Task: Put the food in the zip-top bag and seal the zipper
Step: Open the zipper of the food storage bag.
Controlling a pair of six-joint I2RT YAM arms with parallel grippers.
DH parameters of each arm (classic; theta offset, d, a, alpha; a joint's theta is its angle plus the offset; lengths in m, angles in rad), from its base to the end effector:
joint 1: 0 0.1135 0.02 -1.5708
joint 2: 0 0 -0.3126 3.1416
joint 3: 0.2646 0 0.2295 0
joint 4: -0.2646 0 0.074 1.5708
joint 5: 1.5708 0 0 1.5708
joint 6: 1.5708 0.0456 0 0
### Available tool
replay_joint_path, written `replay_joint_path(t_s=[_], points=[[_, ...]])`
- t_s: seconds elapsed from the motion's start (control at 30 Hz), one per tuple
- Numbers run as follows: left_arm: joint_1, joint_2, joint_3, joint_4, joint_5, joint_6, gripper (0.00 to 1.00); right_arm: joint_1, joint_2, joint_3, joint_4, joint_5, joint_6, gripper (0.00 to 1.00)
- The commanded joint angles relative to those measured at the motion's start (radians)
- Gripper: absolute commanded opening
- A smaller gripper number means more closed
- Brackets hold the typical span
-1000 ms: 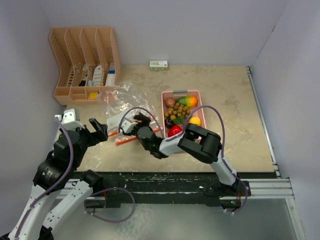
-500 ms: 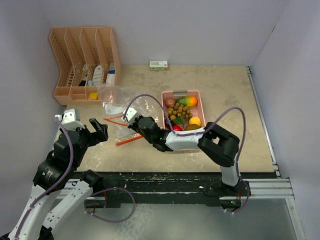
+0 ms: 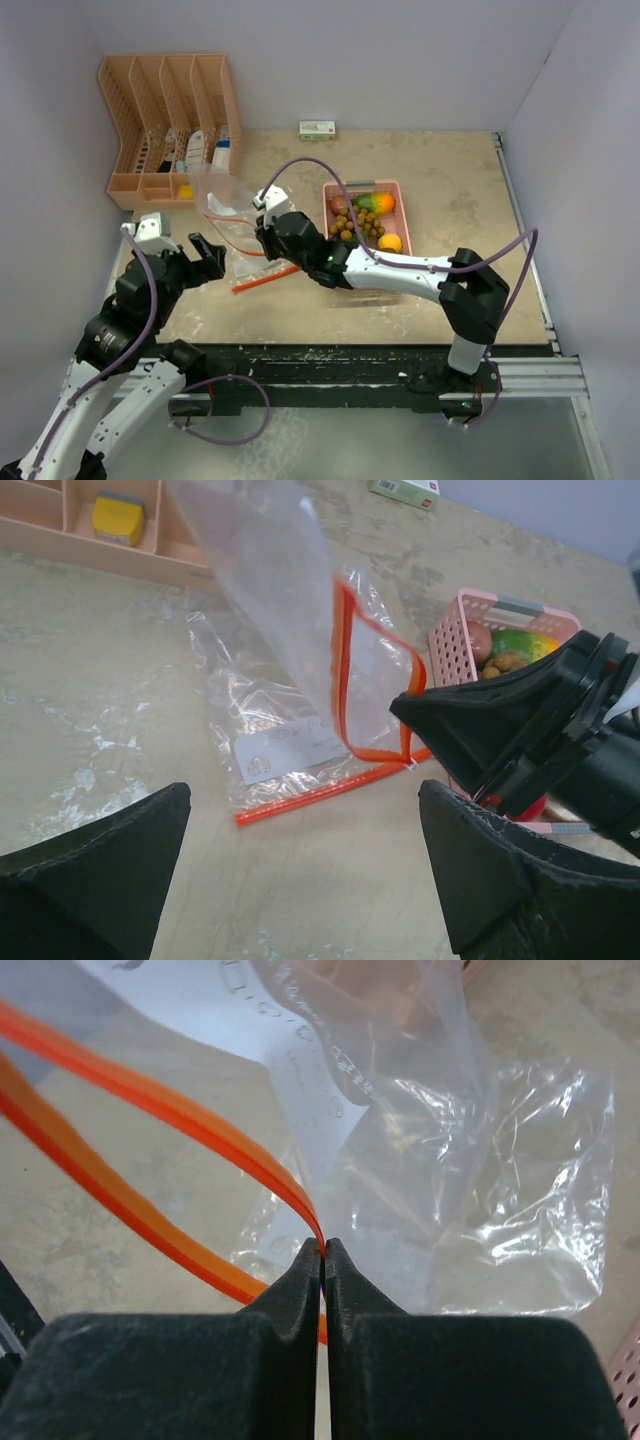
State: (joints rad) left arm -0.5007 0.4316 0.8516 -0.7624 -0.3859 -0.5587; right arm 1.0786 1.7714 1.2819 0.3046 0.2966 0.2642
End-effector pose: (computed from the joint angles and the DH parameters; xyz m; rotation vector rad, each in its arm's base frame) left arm 0.0287 0.0038 0.3504 -0.3142 1.8765 -0.3538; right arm 0.2110 0.3653 0.3470 -0.5049 1.7311 0.7150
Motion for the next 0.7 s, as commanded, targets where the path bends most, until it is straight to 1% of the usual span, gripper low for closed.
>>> replay_joint_path(t_s=[0.0,0.2,0.3,0.4,0.47,0.67], points=[[-0.006,0.062,-0.013,0.143,0.039,-0.005,0.98,-0.003,-0.034,0.054,-0.080,0.010,0.113,0.00],[-0.006,0.134,-0.076,0.253,0.023,-0.032,0.94,-0.004,-0.048,0.088,-0.102,0.000,0.159,0.00],[-0.006,0.149,-0.139,0.335,0.018,-0.064,0.92,-0.004,-0.060,0.121,-0.133,-0.021,0.184,0.00],[-0.006,0.166,-0.171,0.411,0.025,-0.081,0.90,-0.004,-0.072,0.143,-0.163,-0.015,0.204,0.00],[-0.006,0.186,-0.179,0.438,0.032,-0.085,0.88,-0.004,-0.077,0.152,-0.183,-0.019,0.211,0.00],[-0.006,0.219,-0.208,0.481,0.019,-0.090,0.83,-0.004,-0.111,0.149,-0.207,-0.099,0.261,0.00]])
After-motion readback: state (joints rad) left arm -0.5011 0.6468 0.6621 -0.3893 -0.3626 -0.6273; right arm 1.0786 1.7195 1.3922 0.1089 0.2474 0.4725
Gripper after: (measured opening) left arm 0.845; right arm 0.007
